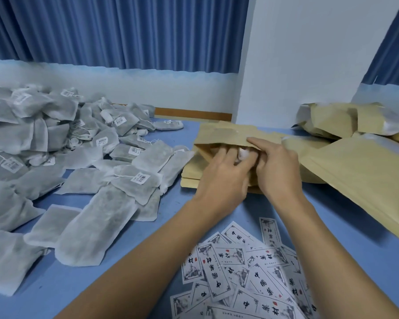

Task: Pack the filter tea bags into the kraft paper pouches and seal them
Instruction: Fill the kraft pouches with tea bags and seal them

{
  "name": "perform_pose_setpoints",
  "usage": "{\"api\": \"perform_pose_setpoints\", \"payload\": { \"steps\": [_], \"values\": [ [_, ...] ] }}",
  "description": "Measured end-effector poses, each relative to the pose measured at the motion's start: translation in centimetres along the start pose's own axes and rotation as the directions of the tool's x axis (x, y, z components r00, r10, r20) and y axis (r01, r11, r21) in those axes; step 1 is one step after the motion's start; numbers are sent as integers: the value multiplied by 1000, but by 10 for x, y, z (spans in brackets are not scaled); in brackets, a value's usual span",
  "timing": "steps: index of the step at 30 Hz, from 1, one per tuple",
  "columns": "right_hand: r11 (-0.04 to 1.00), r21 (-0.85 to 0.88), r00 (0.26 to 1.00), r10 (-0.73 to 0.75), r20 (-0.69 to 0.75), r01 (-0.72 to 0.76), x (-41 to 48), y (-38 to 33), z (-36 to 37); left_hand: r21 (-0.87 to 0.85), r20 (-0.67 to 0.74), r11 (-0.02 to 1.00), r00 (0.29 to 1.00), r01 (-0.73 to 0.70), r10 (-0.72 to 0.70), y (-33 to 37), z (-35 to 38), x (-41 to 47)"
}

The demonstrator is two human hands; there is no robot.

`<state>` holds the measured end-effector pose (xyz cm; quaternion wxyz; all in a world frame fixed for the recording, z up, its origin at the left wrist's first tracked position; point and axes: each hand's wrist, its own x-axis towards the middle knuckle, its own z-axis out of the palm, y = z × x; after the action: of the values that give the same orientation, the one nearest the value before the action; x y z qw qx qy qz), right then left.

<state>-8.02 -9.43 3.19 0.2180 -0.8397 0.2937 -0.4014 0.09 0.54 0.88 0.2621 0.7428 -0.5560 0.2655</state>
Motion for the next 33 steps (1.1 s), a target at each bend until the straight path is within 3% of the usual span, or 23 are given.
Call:
{"api": "perform_pose_setpoints", "payload": {
  "steps": [2, 3, 5, 6, 7, 9, 11, 12, 14, 16, 18, 20, 22, 24, 26, 29, 33],
  "values": [
    [1000, 25, 1000, 4, -8, -4, 1, 2, -1, -62, -189, 985, 971, -163, 149, -6, -2, -18],
    [1000, 22, 1000, 7, -9, -7, 2, 4, -1, -101, -289, 979, 947, -178, 143, -12, -3, -26],
    [1000, 9, 1000, 13, 0, -13, 1, 5, 0, -202, -439, 978, 898, -54, -41, -26, -8, -39],
    [1000, 5, 1000, 14, 7, -14, 1, 4, 1, -214, -461, 973, 870, 82, -174, -35, -9, -43],
    [1000, 1, 1000, 13, 13, -13, 1, 4, 2, -191, -419, 948, 852, 256, -314, -46, -11, -45],
    [1000, -10, 1000, 9, 25, -8, 0, 2, 3, -37, -206, 816, 795, 576, -570, -69, -12, -51],
    [1000, -25, 999, 2, 38, -1, -1, 1, 3, 171, 32, 716, 722, 677, -691, -86, -8, -58],
    [1000, -31, 999, -3, 42, 5, -2, 1, 3, 234, 94, 718, 720, 656, -688, -89, -6, -62],
    [999, -39, 999, -13, 45, 14, -2, -1, 3, 216, 55, 744, 753, 632, -656, -85, -5, -65],
    [999, -42, 999, -5, 48, 7, -3, -1, 3, 41, -97, 750, 750, 660, -655, -79, -6, -63],
    [999, -37, 999, 5, 46, -3, -2, -1, 3, -212, -273, 771, 722, 600, -636, -71, -10, -60],
    [999, -41, 999, 10, 45, -8, -1, 1, 4, -344, -462, 868, 741, 358, -488, -59, -18, -59],
    [999, -47, 999, 10, 49, -7, 0, 1, 4, -224, -534, 969, 819, 102, -210, -45, -24, -61],
    [999, -38, 999, 0, 51, 2, 1, 1, 3, -91, -445, 991, 894, -94, 44, -26, -25, -61],
    [1000, -9, 998, -24, 58, 24, 3, 1, 0, -57, -210, 985, 967, -162, 147, -9, -22, -57],
    [996, 44, 990, -78, 121, 74, 4, 1, -4, -90, 57, 996, 998, 15, -10, 11, -20, -33],
    [988, 68, 980, -144, 137, 135, 6, -1, -8, -14, 250, 954, 925, 299, -286, 9, -7, 22]
  ]
}}
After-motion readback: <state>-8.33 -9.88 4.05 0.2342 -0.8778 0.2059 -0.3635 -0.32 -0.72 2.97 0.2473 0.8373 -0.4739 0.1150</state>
